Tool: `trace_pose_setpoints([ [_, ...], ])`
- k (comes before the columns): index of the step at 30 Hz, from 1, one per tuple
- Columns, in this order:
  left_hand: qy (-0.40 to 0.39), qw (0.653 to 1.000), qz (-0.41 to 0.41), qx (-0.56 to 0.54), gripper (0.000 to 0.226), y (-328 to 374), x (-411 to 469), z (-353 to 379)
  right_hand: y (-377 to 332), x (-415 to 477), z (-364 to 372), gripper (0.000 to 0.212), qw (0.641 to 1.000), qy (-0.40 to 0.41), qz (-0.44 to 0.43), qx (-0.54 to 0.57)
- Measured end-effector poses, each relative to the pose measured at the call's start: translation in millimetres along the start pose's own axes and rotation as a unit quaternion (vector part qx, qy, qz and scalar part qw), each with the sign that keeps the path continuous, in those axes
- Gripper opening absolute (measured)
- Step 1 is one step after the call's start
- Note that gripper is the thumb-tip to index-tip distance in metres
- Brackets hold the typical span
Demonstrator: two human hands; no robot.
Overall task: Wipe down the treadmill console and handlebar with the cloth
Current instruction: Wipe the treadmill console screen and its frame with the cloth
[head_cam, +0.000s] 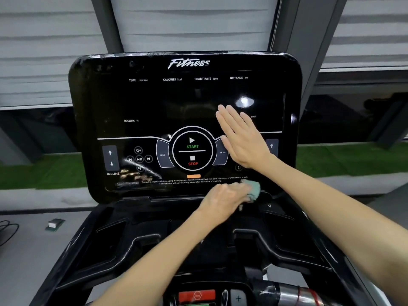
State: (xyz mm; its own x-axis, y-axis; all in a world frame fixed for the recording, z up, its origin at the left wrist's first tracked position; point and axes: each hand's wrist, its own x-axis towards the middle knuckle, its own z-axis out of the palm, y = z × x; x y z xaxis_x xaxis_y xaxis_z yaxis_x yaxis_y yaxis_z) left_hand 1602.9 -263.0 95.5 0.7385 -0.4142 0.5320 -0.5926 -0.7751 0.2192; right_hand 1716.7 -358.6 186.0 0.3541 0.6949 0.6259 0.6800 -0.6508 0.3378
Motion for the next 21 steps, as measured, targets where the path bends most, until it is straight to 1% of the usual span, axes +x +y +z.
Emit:
trace_pose_setpoints([
  [4, 0.031, 0.999, -0.01, 0.014, 0.029, -2.1, -8.5, -3.2, -0.9, -0.1, 0.0, 0.054, 1.0, 0.001, 0.0, -0.005],
  [6, 0.02, 1.0, -0.019, 0.002, 0.034, 3.9, -0.6, 2.3, 1.0, 0.4, -1.4, 0.055, 1.0, -0.004, -0.005, -0.002],
  [9, 0.011, 1.0, -0.007, -0.014, 0.032, 13.5, 8.5, 6.2, 6.8, -1.0, -5.2, 0.055, 0.999, -0.02, -0.027, 0.007],
  [12, 0.011, 1.0, -0.012, -0.013, 0.031, 14.3, 11.0, 4.7, 25.9, 1.7, -17.1, 0.056, 0.997, -0.027, -0.058, -0.03],
  [14, 0.009, 1.0, -0.016, -0.01, 0.03, 7.4, 4.2, 0.4, 47.3, 6.4, -26.3, 0.057, 0.998, -0.014, -0.028, -0.053],
  [17, 0.027, 1.0, -0.016, 0.005, 0.031, -1.6, -8.8, -5.7, 74.6, 9.4, -29.8, 0.057, 0.998, 0.0, 0.057, -0.036],
  [19, 0.04, 0.999, -0.011, 0.023, 0.031, -0.2, -10.5, -4.1, 79.8, 6.8, -24.7, 0.058, 0.997, 0.0, 0.067, -0.025],
  [21, 0.035, 0.999, -0.01, 0.031, 0.031, 5.5, -2.2, 0.7, 80.2, 6.5, -21.1, 0.058, 0.998, 0.002, 0.062, -0.024],
])
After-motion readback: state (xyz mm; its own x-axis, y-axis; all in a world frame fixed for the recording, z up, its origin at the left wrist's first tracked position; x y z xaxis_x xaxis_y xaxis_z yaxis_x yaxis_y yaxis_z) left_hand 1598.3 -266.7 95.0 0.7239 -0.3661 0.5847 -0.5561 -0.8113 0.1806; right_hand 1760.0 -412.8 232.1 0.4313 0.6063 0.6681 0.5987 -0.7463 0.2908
